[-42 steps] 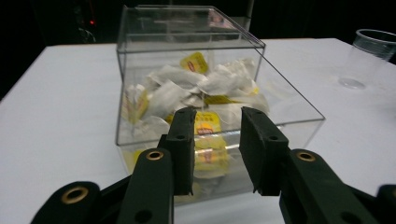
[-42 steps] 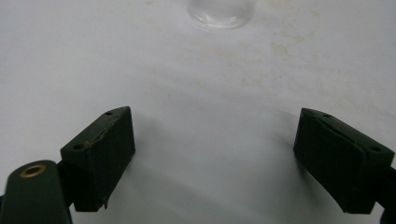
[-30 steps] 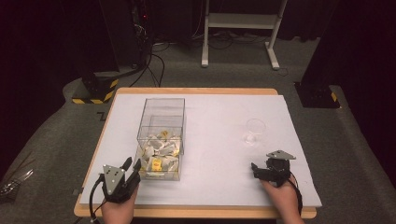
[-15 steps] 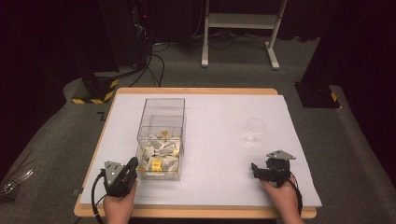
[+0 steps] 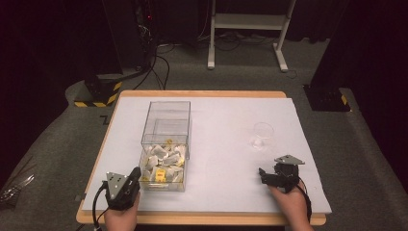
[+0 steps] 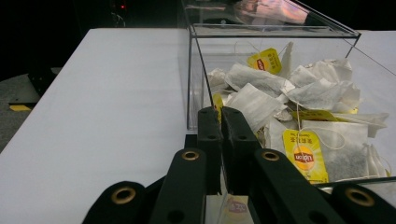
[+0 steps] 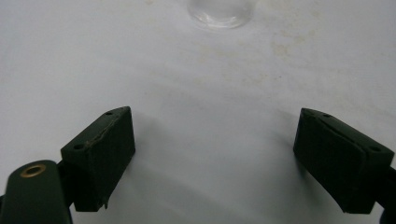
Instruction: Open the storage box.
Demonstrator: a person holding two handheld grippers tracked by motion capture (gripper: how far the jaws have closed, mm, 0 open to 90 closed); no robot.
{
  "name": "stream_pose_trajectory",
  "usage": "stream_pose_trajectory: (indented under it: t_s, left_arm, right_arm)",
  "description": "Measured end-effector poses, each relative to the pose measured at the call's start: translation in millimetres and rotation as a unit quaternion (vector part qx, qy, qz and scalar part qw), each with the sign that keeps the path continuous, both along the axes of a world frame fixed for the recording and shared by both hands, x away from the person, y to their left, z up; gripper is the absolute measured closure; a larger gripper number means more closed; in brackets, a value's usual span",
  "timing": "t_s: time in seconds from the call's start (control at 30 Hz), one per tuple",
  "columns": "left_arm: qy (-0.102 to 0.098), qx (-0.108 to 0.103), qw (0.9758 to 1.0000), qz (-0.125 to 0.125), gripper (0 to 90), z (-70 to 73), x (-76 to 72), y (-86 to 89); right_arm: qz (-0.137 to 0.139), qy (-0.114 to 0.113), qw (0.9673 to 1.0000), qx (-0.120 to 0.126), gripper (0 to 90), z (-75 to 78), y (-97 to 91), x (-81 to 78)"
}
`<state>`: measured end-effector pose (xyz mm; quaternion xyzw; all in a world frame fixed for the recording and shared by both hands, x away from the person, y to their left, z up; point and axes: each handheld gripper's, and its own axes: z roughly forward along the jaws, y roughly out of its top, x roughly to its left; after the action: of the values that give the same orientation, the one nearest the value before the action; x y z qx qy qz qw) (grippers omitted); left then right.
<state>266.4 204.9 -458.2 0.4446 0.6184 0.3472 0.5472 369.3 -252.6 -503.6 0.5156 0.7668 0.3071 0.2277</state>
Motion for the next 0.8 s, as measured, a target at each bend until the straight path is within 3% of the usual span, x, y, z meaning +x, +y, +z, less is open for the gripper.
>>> stream_pose_trajectory:
  t_s: [0.1, 0.33, 0.43, 0.57, 0.7, 0.8]
  left_arm:
    - [-0.002, 0.001, 1.0, -0.003, 84.9, 0.4, -1.2, 1.0]
    - [-0.01, -0.006, 0.9997, -0.022, 68.6, 4.4, 0.2, 2.9]
    - [-0.013, -0.007, 0.9994, -0.033, 63.1, 8.0, 0.6, 4.7]
    - [-0.019, -0.007, 0.9989, -0.042, 58.9, 13.9, 1.7, 8.4]
    - [-0.025, 0.008, 0.9985, -0.047, 55.9, 17.5, 5.3, 14.7]
    - [-0.024, 0.001, 0.9984, -0.052, 54.4, 19.7, 9.7, 22.8]
  right_arm:
    - [0.0, -0.001, 1.0, 0.0, 12.3, 0.0, 0.1, 0.0]
    - [0.001, -0.001, 1.0, 0.0, 12.8, 0.1, -0.3, 0.1]
    - [0.01, -0.003, 0.9999, 0.001, 17.1, 0.8, 0.0, -1.2]
    - [0.024, -0.017, 0.9995, -0.014, 22.1, 3.1, 3.0, -6.4]
    - [0.037, -0.028, 0.9989, -0.005, 26.0, 8.8, 7.8, -11.8]
    - [0.047, -0.041, 0.998, 0.001, 28.2, 14.1, 13.0, -15.1]
